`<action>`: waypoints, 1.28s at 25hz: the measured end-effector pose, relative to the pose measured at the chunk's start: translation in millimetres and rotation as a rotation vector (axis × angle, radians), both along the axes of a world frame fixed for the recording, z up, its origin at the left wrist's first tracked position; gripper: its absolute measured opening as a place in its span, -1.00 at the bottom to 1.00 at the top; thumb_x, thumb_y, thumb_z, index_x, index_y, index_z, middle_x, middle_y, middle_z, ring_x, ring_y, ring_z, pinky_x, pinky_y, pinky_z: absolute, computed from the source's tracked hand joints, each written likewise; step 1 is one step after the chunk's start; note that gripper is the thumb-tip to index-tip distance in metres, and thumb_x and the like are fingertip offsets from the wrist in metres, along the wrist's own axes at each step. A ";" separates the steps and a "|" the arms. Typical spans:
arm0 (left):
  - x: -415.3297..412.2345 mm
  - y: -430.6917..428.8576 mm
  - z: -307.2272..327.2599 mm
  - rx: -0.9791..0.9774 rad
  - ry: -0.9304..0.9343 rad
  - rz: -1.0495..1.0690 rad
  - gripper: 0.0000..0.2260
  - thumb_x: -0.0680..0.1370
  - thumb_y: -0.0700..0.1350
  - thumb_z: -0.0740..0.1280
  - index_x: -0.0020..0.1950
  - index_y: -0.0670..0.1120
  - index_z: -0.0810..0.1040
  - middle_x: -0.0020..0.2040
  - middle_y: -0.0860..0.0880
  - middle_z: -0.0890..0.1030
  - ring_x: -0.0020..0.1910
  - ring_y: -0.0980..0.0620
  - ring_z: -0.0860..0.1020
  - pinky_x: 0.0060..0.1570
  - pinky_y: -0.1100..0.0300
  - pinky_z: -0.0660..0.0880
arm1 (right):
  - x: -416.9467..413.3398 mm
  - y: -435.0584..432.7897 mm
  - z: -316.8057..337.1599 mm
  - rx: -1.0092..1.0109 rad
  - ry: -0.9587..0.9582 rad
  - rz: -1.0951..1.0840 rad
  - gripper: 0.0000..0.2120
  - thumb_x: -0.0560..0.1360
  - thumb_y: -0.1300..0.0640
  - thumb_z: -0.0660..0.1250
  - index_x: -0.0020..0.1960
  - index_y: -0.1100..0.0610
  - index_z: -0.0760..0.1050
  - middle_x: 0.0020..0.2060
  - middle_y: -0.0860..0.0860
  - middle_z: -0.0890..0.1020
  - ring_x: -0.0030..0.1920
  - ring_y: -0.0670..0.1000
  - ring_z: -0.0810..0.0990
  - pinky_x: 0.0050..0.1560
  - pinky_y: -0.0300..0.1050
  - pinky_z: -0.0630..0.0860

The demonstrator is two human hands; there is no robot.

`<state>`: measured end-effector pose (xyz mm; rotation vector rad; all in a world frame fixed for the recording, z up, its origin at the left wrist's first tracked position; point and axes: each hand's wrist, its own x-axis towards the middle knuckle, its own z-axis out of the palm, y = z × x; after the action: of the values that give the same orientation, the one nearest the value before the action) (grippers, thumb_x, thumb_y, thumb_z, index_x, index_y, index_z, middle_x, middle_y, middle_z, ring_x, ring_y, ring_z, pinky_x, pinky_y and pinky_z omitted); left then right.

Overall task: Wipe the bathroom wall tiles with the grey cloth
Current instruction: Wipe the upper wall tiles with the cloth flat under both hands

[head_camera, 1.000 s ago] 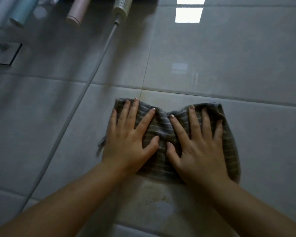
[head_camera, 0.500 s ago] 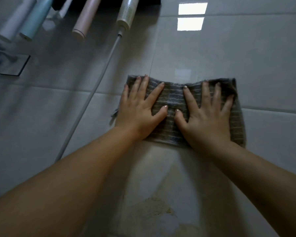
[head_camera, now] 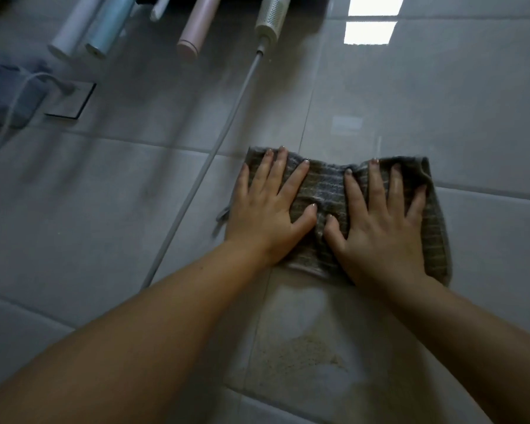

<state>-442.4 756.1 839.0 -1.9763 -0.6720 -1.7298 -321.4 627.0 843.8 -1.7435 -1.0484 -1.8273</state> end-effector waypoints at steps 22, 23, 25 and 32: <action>2.3 -4.7 -156.2 0.052 -0.003 -0.036 -0.38 0.54 0.23 0.12 0.58 0.06 0.17 0.61 -0.14 0.06 0.60 -0.11 -0.02 0.51 -0.25 -0.06 | 6.6 -18.2 -147.3 -0.088 -0.041 0.068 -0.33 0.50 -0.19 0.12 0.52 0.11 0.25 0.53 0.21 0.18 0.52 0.31 0.10 0.45 0.39 -0.12; 4.4 -8.7 -167.7 0.049 -0.001 -0.027 -0.37 0.54 0.22 0.13 0.58 0.04 0.18 0.61 -0.15 0.07 0.60 -0.12 -0.01 0.51 -0.26 -0.05 | 9.2 -21.0 -157.9 -0.096 -0.048 0.067 -0.33 0.49 -0.19 0.13 0.51 0.12 0.26 0.52 0.22 0.19 0.51 0.32 0.12 0.45 0.40 -0.10; 11.9 -17.8 -187.4 0.043 -0.004 -0.025 -0.37 0.53 0.21 0.16 0.57 0.02 0.22 0.60 -0.17 0.09 0.59 -0.15 0.02 0.51 -0.27 -0.03 | 16.9 -28.2 -173.5 -0.121 -0.064 0.053 -0.33 0.48 -0.19 0.13 0.50 0.11 0.28 0.52 0.22 0.20 0.50 0.33 0.15 0.44 0.40 -0.07; 73.1 -87.7 -178.1 0.118 0.059 -0.069 -0.36 0.50 0.23 0.23 0.55 0.07 0.26 0.59 -0.16 0.13 0.59 -0.15 0.04 0.49 -0.28 0.01 | 79.3 -99.5 -176.1 -0.034 -0.024 0.019 -0.32 0.44 -0.17 0.14 0.49 0.11 0.30 0.51 0.25 0.19 0.48 0.36 0.15 0.40 0.43 -0.03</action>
<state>-369.3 668.3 660.9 -1.9817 -0.4763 -1.7029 -242.1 527.5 667.7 -1.7290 -1.1076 -1.8333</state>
